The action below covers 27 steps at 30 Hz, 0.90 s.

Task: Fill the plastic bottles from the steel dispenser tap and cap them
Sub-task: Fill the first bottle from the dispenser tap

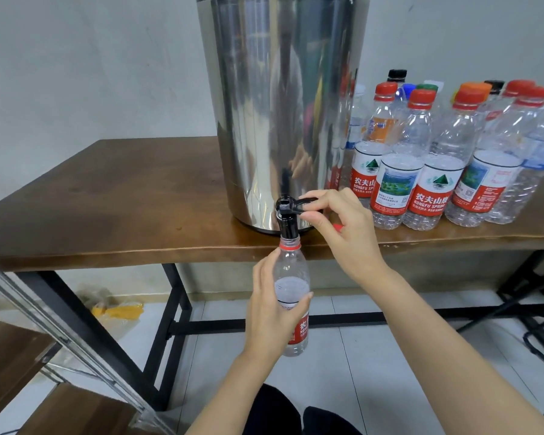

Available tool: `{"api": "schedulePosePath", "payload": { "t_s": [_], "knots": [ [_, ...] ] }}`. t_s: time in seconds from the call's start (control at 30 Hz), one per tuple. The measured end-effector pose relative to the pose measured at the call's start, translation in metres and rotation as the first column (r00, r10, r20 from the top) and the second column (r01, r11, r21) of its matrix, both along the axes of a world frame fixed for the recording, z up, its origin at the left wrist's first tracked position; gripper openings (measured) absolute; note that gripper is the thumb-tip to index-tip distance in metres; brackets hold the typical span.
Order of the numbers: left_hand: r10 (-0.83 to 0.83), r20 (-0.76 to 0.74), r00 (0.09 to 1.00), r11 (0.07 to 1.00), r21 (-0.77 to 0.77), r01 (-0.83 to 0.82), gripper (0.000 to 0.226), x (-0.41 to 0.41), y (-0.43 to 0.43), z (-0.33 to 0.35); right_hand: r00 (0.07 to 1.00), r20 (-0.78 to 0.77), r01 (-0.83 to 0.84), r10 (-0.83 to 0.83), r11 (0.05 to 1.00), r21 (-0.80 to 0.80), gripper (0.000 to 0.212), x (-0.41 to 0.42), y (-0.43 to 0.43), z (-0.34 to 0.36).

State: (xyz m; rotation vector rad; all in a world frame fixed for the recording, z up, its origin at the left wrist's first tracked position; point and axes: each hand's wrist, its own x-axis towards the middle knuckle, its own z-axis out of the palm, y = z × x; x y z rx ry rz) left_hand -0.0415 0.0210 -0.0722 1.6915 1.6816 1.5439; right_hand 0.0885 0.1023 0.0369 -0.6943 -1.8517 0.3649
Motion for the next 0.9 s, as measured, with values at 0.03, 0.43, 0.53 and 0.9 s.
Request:
{"api": "schedulePosePath", "payload": {
  "t_s": [0.03,0.43,0.53,0.9],
  "knots": [
    [-0.003,0.011,1.000,1.000,0.000,0.003,0.090,0.000,0.000,-0.001,1.000,-0.007,-0.002,0.002,1.000,-0.007,0.014,0.000,-0.001,0.000],
    [0.019,0.049,0.999,0.999,0.038,-0.020,0.088,0.009,-0.001,0.004,1.000,-0.004,0.004,-0.004,1.000,-0.011,0.014,-0.002,-0.001,0.004],
    [0.042,0.059,0.997,0.999,0.030,-0.043,0.086,0.013,-0.004,0.006,1.000,0.020,0.010,-0.009,0.999,-0.037,0.013,0.000,-0.003,0.005],
    [0.069,0.055,0.996,0.997,0.015,-0.070,0.084,0.013,-0.007,0.007,1.000,0.015,0.009,-0.009,0.999,-0.042,0.012,-0.002,-0.005,0.005]
  ]
}}
